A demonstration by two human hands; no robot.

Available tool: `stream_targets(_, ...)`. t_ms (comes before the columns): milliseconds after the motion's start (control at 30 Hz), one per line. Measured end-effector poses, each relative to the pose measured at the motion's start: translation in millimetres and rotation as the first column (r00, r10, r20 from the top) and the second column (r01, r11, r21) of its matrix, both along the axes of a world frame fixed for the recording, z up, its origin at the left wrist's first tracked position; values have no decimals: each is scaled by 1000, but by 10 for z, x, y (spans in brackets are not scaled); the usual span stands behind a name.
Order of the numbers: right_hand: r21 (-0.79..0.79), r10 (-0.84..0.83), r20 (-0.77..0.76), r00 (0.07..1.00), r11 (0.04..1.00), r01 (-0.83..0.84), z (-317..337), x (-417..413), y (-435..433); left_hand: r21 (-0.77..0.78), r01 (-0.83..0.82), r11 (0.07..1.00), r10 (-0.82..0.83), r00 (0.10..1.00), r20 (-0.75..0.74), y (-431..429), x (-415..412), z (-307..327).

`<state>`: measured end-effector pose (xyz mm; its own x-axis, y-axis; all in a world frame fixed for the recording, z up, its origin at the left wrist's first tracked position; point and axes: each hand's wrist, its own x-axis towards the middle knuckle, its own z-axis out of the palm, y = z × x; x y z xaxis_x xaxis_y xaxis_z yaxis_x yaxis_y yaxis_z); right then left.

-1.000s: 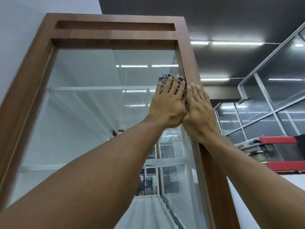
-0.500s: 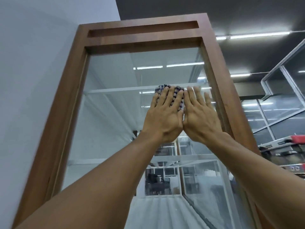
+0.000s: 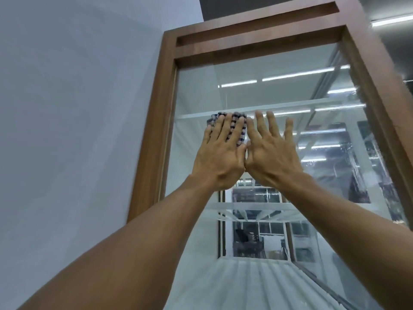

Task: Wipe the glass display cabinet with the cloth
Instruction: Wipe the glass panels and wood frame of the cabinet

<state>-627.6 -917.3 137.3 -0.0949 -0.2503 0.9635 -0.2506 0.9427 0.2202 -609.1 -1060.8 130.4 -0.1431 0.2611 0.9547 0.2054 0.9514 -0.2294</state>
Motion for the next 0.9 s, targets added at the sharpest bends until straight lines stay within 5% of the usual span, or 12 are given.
stream_targets(500, 70, -17, 14, 1000, 997, 16, -192, -38, -316, 266, -49, 963, 62, 997, -40, -622, 11, -330)
stream_targets(633, 46, 4, 7, 1000, 999, -5, -226, -13, -99, -36, 6, 999, -6, 1000, -9, -225, -2, -370)
stream_targets(800, -51, 28, 18, 999, 998, -27, -225, -14, 486, 152, 16, 988, -9, 999, -49, 300, -73, -88)
stream_targets(900, -49, 0, 11, 1000, 999, 0, -235, -11, 776, -124, 23, 992, -28, 999, -42, 604, -141, -235)
